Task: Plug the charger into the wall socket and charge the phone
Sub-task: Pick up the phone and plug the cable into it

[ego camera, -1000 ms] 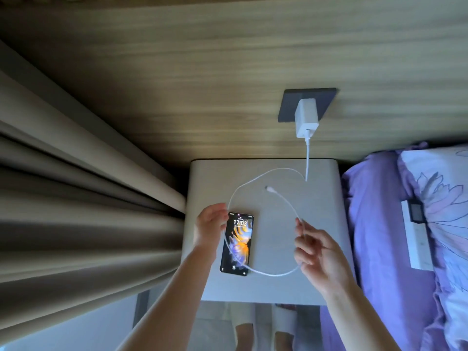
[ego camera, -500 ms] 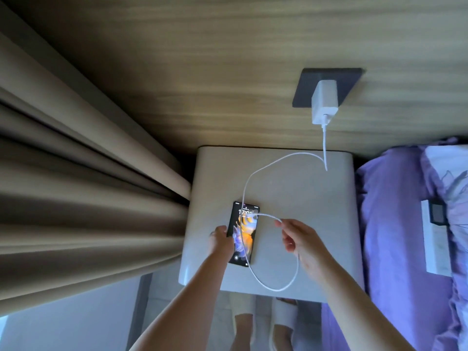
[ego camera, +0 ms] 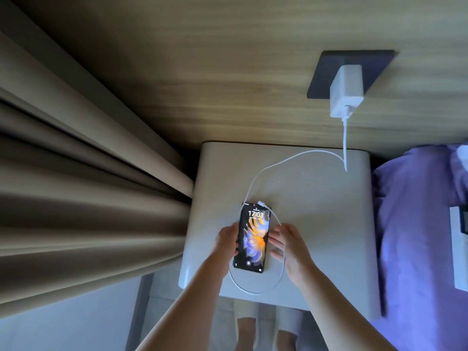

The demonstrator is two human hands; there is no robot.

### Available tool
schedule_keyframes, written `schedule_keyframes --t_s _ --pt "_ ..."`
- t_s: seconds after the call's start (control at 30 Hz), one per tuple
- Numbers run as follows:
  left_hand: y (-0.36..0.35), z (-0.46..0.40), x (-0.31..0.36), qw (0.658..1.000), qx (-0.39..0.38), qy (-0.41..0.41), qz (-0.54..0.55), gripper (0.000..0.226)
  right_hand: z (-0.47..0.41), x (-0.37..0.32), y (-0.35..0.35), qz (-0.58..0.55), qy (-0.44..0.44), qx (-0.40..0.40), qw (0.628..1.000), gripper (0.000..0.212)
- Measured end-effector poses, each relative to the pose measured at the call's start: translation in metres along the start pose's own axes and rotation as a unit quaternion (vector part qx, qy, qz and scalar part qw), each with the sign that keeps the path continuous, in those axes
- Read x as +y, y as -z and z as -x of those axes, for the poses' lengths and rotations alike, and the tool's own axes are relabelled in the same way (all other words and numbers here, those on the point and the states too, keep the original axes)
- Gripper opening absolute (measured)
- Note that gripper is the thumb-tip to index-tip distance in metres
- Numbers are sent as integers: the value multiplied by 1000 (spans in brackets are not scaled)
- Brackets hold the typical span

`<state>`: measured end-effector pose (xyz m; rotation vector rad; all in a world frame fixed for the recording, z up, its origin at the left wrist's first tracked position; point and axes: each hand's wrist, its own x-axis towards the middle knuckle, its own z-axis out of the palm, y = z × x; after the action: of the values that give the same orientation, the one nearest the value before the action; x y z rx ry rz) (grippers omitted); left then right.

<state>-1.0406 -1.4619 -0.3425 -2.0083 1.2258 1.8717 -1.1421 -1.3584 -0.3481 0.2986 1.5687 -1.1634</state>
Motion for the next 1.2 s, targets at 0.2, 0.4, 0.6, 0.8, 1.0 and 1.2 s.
schedule_keyframes --t_s 0.2,0.4,0.6,0.8,1.0,1.2 --pt "-3 2 -6 998 21 -48 -26 29 1 3 5 -39 15 -19 999 16" --pt "-8 8 6 999 -13 -5 33 18 3 4 8 -13 92 -9 996 15" --pt "-16 27 20 993 -62 -59 77 23 13 -21 21 -70 117 -15 991 18" --pt "-23 65 44 986 -72 -146 36 23 51 -53 21 -85 164 -29 982 16" --pt "-5 132 62 967 45 -246 55 44 108 -95 10 -100 220 -62 968 20" --pt "14 207 83 949 32 -312 27 46 174 -134 3 -67 297 -63 950 17"
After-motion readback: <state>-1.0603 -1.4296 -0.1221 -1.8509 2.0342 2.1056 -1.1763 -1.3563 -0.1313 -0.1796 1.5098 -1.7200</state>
